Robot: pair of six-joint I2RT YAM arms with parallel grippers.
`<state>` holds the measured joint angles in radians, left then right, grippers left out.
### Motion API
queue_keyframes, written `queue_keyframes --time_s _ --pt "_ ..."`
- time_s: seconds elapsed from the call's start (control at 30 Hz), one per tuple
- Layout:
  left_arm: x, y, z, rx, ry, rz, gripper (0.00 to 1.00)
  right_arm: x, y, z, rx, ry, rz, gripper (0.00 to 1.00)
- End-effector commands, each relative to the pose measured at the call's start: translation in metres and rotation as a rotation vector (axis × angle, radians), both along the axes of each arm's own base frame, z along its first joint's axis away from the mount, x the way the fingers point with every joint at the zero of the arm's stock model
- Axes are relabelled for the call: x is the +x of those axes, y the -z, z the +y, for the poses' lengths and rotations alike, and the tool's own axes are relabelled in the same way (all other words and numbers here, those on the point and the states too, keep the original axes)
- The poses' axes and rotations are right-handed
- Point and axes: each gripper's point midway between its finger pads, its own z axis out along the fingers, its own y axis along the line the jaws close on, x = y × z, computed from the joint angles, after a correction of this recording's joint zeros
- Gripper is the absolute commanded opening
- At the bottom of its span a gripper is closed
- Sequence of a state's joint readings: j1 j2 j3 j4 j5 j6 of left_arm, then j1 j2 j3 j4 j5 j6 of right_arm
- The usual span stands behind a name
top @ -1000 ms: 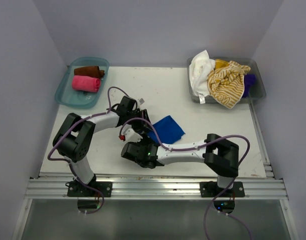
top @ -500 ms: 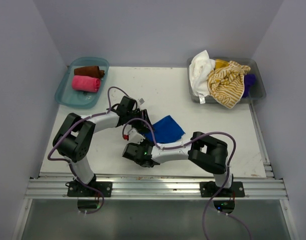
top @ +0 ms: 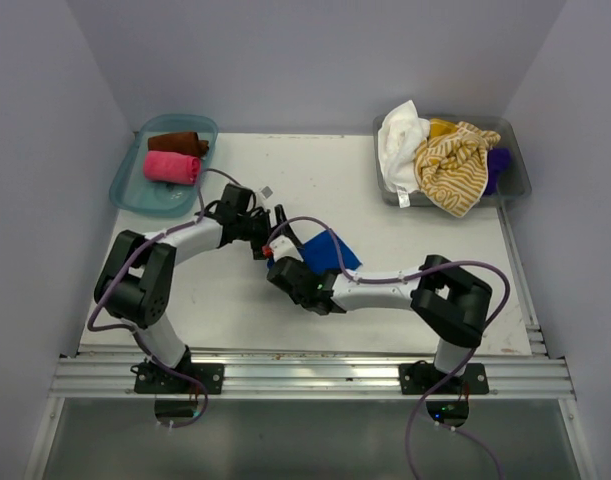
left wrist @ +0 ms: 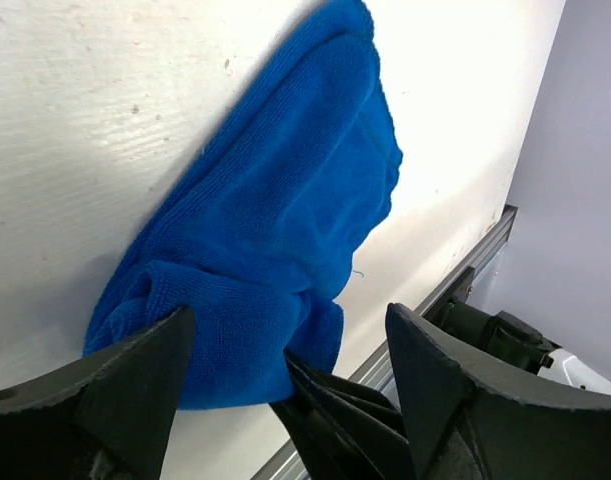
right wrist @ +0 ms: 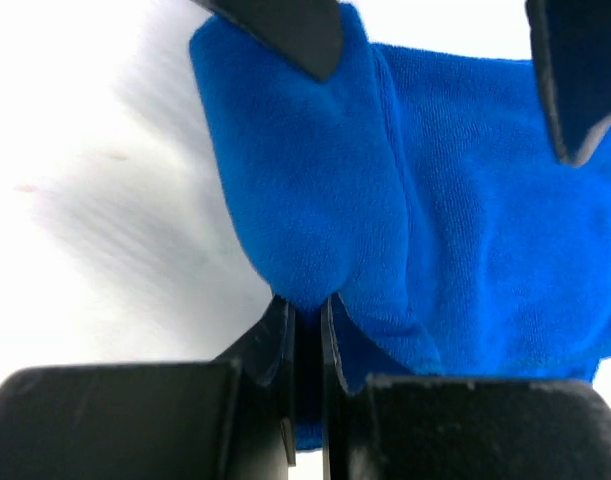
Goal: Roll the towels
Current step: Roll the towel
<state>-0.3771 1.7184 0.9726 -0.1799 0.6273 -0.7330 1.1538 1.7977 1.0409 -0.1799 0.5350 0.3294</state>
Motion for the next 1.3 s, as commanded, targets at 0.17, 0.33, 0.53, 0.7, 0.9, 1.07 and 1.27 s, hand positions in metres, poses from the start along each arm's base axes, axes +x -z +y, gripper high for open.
queue_keyframes --time_s 0.17,0.33,0.53,0.7,0.9,1.07,1.27 --pt "0.008 -0.044 0.007 -0.077 0.03 -0.091 0.93 -0.014 -0.01 0.02 0.253 -0.038 0.217 0.0" --pt "0.012 -0.056 0.012 -0.101 0.026 -0.11 0.98 -0.02 -0.01 0.024 0.297 -0.051 0.274 0.0" --pt "0.021 -0.065 0.015 -0.122 -0.01 -0.124 0.97 -0.024 0.002 0.019 0.278 -0.038 0.294 0.0" --pt "0.029 -0.067 0.013 -0.139 -0.066 -0.113 0.91 -0.02 0.005 0.012 0.256 0.0 0.278 0.0" --pt "0.036 -0.06 0.025 -0.086 -0.155 -0.09 0.84 -0.02 0.005 0.007 0.258 0.031 0.275 0.0" --pt "0.046 -0.066 0.064 -0.019 -0.289 -0.124 0.82 -0.022 -0.005 0.012 0.339 0.039 0.309 0.0" --pt "0.036 -0.066 0.081 0.004 -0.305 -0.129 0.83 -0.022 -0.012 0.007 0.51 0.082 0.429 0.0"
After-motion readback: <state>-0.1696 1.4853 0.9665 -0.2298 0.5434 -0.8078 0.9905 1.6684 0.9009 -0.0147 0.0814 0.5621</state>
